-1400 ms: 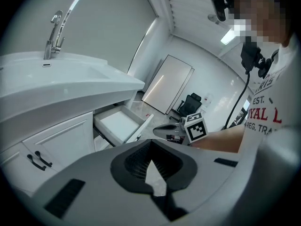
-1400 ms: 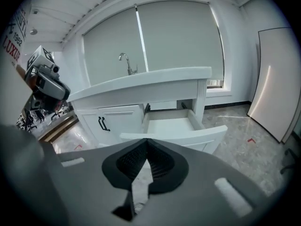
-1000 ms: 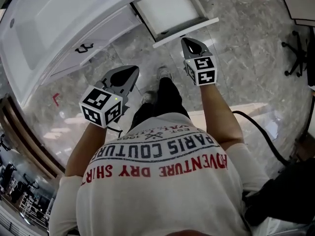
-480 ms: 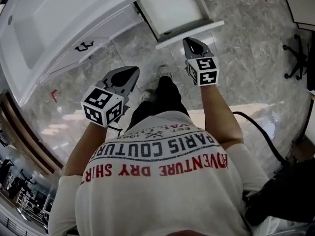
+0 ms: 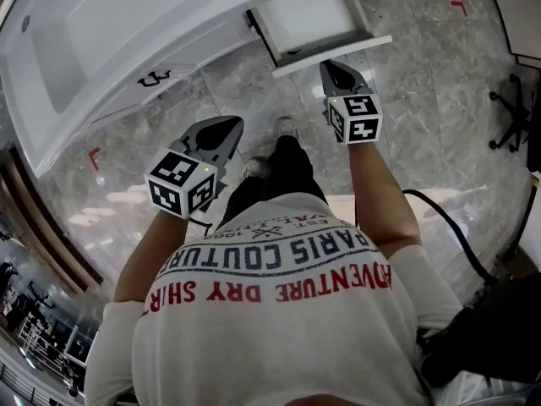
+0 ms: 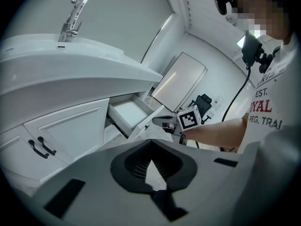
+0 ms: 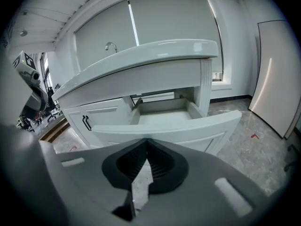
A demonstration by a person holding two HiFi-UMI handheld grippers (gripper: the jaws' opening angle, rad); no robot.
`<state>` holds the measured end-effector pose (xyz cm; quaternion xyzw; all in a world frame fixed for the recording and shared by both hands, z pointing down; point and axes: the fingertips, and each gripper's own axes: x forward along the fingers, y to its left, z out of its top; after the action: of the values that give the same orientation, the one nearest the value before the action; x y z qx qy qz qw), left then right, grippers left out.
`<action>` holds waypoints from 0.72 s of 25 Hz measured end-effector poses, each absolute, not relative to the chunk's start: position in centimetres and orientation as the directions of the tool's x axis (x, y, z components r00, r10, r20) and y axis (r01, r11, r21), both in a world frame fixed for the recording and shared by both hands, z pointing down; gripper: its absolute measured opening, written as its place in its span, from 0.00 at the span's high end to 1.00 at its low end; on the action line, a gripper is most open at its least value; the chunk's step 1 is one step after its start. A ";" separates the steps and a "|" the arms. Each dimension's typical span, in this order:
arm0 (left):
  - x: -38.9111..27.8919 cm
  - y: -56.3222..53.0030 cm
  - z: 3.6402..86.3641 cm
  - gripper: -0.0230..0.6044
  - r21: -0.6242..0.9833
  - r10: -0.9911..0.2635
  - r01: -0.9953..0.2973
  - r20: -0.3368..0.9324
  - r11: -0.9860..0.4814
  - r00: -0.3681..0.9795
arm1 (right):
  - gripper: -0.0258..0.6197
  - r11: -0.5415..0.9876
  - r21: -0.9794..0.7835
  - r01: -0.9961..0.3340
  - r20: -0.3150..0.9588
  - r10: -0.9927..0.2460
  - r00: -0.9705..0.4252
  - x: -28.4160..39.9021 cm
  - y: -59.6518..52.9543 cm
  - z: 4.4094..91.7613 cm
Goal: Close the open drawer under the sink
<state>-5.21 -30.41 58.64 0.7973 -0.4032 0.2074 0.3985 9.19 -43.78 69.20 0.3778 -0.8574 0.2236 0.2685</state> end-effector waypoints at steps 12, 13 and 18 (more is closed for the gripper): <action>-8.4 -31.9 59.5 0.96 0.464 -0.509 -0.835 0.663 -0.295 0.549 | 0.96 0.656 -0.178 -0.734 0.595 -0.522 -0.611 4.1 -50.9 69.1; -8.5 -31.9 59.6 0.96 0.463 -0.508 -0.836 0.665 -0.295 0.548 | 0.96 0.657 -0.179 -0.732 0.592 -0.523 -0.613 3.8 -51.4 69.1; -9.5 -32.8 59.6 0.96 0.453 -0.519 -0.843 0.665 -0.290 0.536 | 0.96 0.652 -0.179 -0.737 0.577 -0.537 -0.616 2.3 -53.6 69.2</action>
<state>-9.55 -32.77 59.57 0.7778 -0.4380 0.2003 0.4039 2.32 -53.59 69.16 0.3638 -0.8753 0.2039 0.2447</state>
